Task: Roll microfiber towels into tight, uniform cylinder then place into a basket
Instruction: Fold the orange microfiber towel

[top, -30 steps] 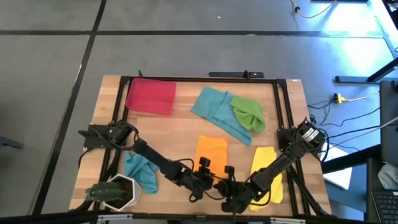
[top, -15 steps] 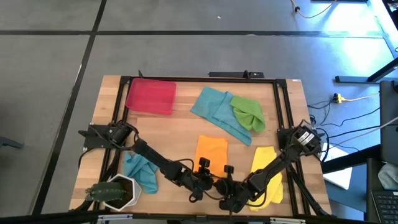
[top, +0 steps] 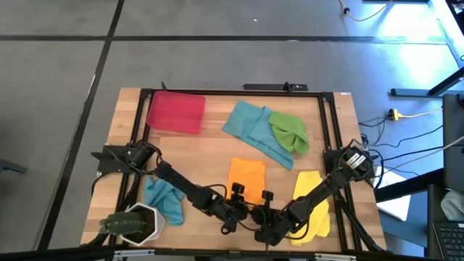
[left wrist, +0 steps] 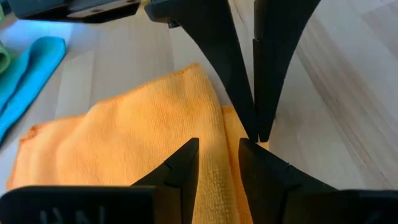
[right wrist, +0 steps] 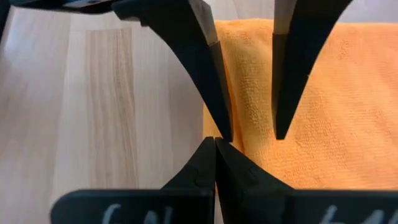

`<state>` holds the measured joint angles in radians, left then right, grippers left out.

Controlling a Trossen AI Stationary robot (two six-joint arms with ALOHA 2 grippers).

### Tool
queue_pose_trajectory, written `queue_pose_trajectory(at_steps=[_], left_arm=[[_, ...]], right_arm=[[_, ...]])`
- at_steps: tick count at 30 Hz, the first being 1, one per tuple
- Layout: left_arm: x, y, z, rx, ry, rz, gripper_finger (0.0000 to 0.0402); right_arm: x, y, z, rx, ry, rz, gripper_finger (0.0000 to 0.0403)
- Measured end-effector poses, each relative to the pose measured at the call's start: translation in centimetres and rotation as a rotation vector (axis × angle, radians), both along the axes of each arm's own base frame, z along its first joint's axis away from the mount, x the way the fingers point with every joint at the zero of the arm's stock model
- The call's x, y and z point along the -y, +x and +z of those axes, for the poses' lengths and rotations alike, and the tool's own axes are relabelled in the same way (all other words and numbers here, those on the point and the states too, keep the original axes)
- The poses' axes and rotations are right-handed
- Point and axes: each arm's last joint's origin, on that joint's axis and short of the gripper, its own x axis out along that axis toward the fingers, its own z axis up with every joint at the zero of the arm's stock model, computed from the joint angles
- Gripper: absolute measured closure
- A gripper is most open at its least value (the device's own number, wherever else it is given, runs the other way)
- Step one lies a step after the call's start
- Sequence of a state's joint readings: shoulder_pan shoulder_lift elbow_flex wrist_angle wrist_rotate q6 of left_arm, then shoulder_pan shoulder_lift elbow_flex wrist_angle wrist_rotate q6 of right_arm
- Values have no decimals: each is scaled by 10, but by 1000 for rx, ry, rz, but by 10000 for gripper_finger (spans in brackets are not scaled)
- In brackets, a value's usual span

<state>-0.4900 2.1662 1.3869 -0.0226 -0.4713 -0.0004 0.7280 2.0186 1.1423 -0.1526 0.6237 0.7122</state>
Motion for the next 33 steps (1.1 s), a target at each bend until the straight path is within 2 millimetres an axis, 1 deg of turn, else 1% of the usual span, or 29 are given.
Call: queue_pose_trajectory(at_steps=[5, 9, 16, 23, 28, 30, 33], left_arm=[[-1, 0, -1, -9, -7, 12, 296], [-2, -1, -1, -14, -9, 18, 296], [-6, 0, -15, -58, 0, 59, 296], [-6, 0, -16, -42, 17, 86, 300], [-5, 0, -16, -40, 38, 74, 325], [-5, -1, -16, -44, 41, 73, 343], [-3, -3, -17, -49, 51, 65, 381]], right_arm=[[3, 2, -12, -41, 3, -7, 399], [5, 7, -17, -42, 7, -23, 399], [6, 7, -16, -53, 17, -18, 399], [6, 6, -17, -66, 22, -13, 399], [6, 6, -17, -73, 25, -9, 399], [6, 5, -18, -75, 26, -10, 399], [6, 5, -18, -75, 27, -10, 399]])
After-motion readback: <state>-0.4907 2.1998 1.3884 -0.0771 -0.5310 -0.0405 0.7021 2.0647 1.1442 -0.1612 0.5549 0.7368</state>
